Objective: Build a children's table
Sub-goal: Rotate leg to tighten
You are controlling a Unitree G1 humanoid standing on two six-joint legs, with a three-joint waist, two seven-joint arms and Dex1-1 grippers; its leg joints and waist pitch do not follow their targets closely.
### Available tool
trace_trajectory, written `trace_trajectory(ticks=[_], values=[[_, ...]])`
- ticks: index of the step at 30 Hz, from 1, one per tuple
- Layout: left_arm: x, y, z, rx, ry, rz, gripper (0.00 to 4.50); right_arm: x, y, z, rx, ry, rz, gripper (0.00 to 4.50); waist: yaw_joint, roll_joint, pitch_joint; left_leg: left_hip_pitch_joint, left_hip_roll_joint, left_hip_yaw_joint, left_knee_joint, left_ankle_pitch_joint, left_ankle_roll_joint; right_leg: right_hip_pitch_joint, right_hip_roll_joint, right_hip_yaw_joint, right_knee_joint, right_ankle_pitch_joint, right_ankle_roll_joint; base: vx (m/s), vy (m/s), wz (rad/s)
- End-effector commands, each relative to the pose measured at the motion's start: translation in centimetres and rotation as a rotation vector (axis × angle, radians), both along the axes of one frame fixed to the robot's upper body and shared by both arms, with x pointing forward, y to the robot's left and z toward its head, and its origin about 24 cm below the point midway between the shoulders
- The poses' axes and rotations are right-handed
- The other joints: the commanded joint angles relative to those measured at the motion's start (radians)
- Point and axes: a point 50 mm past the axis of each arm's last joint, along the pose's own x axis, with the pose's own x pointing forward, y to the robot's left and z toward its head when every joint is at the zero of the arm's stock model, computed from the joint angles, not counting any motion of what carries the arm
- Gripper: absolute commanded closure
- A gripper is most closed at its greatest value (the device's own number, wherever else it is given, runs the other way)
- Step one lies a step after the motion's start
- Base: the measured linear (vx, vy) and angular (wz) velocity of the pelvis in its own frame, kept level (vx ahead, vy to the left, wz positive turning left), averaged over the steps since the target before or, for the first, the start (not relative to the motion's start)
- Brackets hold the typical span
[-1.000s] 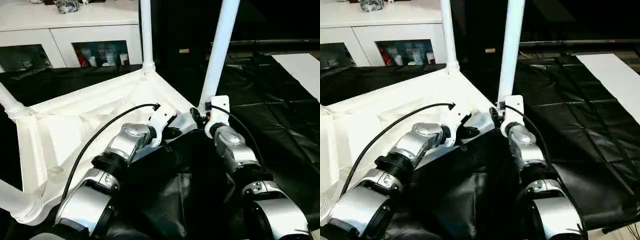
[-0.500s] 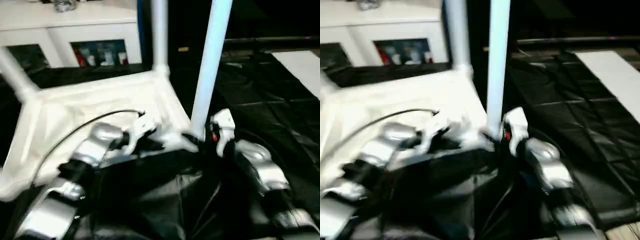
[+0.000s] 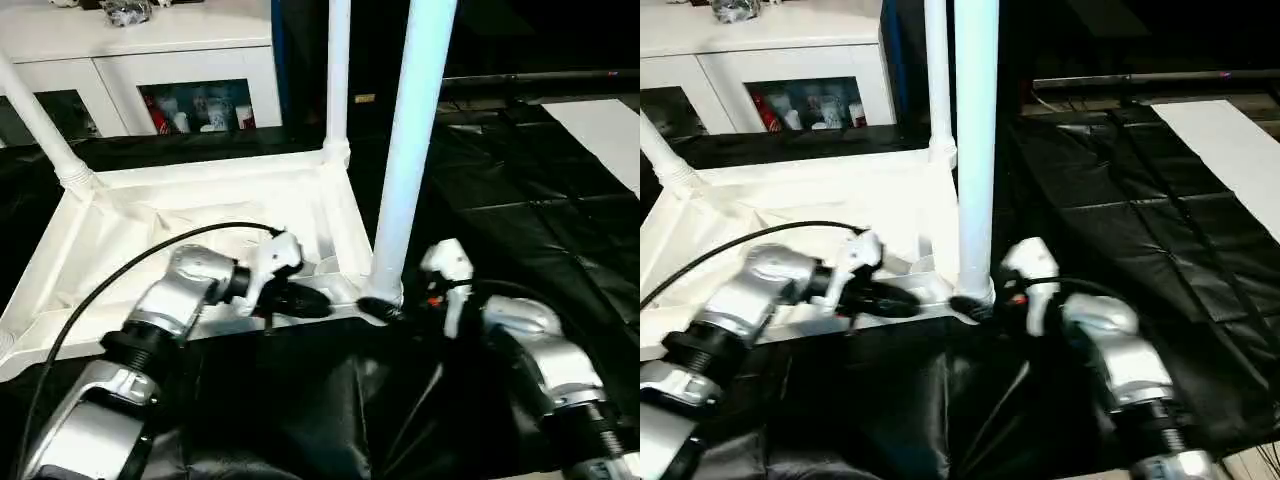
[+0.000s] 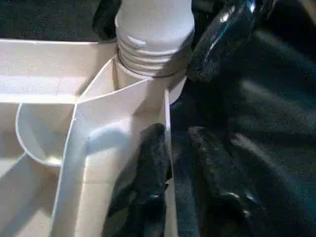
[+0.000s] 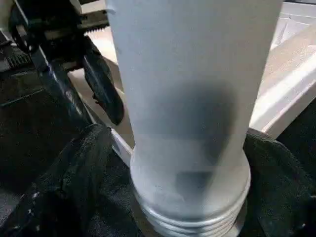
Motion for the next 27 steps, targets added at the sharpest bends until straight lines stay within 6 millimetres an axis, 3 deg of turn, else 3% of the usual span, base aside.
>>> trace_trajectory(ticks=[1, 8, 13, 21, 26, 27], values=[[0.2, 0.0, -0.2, 0.048, -0.026, -0.003, 3.52, 0.2, 0.3, 0.7, -0.016, -0.022, 0.014, 0.45, 0.001, -0.005, -0.071, 0.005, 0.031, -0.007, -0.066, -0.158, 0.083, 0.064, -0.051, 0.048, -0.072, -0.127, -0.241, 0.000, 0.000, 0.00], [0.6, 0.8, -1.1, 0.175, -0.053, 0.046, 3.52, 0.2, 0.4, 0.9, -0.027, -0.025, 0.017, 0.45, 0.000, -0.002, -0.071, 0.007, 0.030, -0.008, -0.067, -0.177, 0.067, 0.064, -0.052, 0.048, -0.075, -0.157, -0.232, 0.000, 0.000, 0.00], [0.8, 0.9, -0.9, 0.156, -0.048, 0.066, 3.52, 0.1, 0.3, 0.9, -0.025, -0.024, 0.017, 0.45, 0.001, -0.005, -0.069, 0.007, 0.028, -0.007, -0.066, -0.186, 0.064, 0.063, -0.052, 0.048, -0.078, -0.185, -0.228, 0.000, 0.000, 0.00], [0.8, 0.2, -0.6, 0.090, -0.040, 0.061, 4.24, 0.2, -0.1, 0.7, -0.052, -0.016, 0.035, 0.45, 0.003, -0.003, -0.071, 0.008, 0.029, -0.007, -0.065, -0.189, 0.065, 0.061, -0.052, 0.048, -0.079, -0.193, -0.228, 0.000, 0.000, 0.00], [0.8, 0.0, -0.8, 0.066, -0.037, 0.072, 4.43, 0.5, -0.3, 0.9, -0.076, -0.019, 0.048, 0.45, 0.003, -0.012, -0.070, 0.005, 0.028, -0.006, -0.063, -0.172, 0.077, 0.062, -0.052, 0.047, -0.078, -0.193, -0.228, 0.000, 0.000, 0.00], [0.8, 0.0, -0.9, 0.063, -0.038, 0.074, 4.48, 0.5, -0.3, 0.9, -0.078, -0.019, 0.049, 0.64, 0.004, -0.011, -0.071, 0.006, 0.028, -0.006, -0.062, -0.173, 0.076, 0.062, -0.052, 0.047, -0.078, -0.198, -0.227, 0.000, 0.000, 0.00]])
